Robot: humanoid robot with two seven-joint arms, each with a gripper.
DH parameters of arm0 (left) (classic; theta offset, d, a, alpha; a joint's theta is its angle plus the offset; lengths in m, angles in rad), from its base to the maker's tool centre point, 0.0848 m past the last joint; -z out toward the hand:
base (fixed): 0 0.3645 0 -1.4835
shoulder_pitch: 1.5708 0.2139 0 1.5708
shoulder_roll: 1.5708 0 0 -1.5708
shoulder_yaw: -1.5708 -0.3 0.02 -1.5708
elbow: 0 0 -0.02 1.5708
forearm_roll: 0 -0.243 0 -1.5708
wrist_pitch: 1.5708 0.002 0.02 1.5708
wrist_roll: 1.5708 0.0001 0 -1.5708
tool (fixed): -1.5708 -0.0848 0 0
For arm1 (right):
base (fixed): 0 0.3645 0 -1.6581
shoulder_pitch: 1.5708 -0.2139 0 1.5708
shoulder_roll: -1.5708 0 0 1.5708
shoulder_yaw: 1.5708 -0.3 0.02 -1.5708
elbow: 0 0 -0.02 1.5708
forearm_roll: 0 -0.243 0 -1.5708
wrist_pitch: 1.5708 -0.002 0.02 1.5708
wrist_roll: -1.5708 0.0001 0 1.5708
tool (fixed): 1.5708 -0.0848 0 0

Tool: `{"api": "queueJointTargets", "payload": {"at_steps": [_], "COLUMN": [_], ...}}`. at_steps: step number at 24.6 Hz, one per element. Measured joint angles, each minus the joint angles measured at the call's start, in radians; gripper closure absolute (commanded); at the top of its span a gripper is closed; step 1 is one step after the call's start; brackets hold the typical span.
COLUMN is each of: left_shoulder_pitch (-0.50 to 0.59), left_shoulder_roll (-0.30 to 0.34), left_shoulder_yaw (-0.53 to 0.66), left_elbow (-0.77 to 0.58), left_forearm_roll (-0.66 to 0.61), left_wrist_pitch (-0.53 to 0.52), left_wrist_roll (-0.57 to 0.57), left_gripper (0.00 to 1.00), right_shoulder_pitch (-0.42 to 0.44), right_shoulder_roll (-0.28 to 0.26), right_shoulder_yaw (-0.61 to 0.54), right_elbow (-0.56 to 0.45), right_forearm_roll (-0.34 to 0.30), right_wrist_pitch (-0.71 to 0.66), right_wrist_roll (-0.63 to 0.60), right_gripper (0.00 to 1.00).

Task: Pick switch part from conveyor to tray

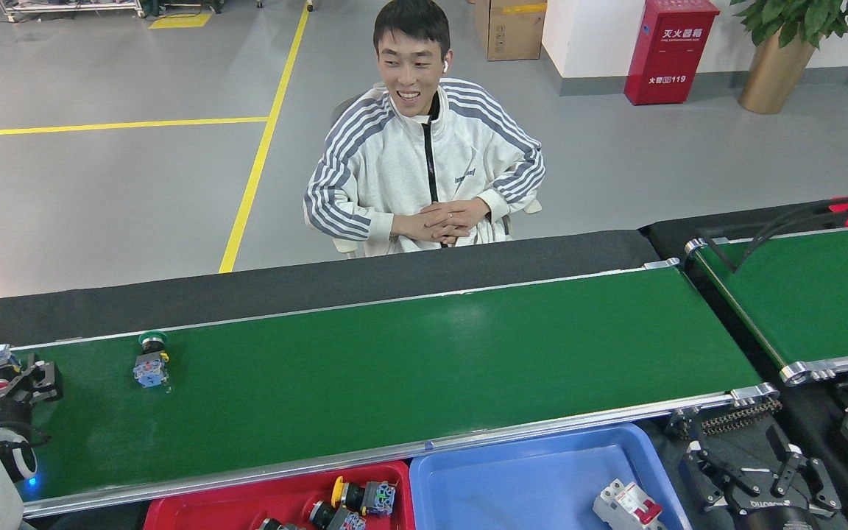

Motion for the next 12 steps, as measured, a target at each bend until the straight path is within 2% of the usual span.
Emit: {"api": "queueJointTargets", "payload": {"at_steps": [6, 12], "left_shoulder_pitch": [0.000, 0.006], "left_shoulder_roll": [0.000, -0.003], "left_shoulder_yaw": [0.000, -0.004], "left_elbow": [0.018, 0.009], "left_forearm_roll": [0.000, 0.000], "left_wrist_pitch": [-0.005, -0.064], "left_wrist_roll": [0.004, 0.004], "left_gripper": [0.70, 0.75], "right_shoulder_pitch": [0.000, 0.000], "right_shoulder_roll": [0.000, 0.000], "right_shoulder_yaw": [0.000, -0.004], "right_elbow": [0.008, 0.015], "right_forearm_roll": [0.000, 0.000], "right_wrist_pitch": [-0.003, -0.003], "right_wrist_roll": [0.000, 0.000], "right_gripper": [0.00, 0.00]}}
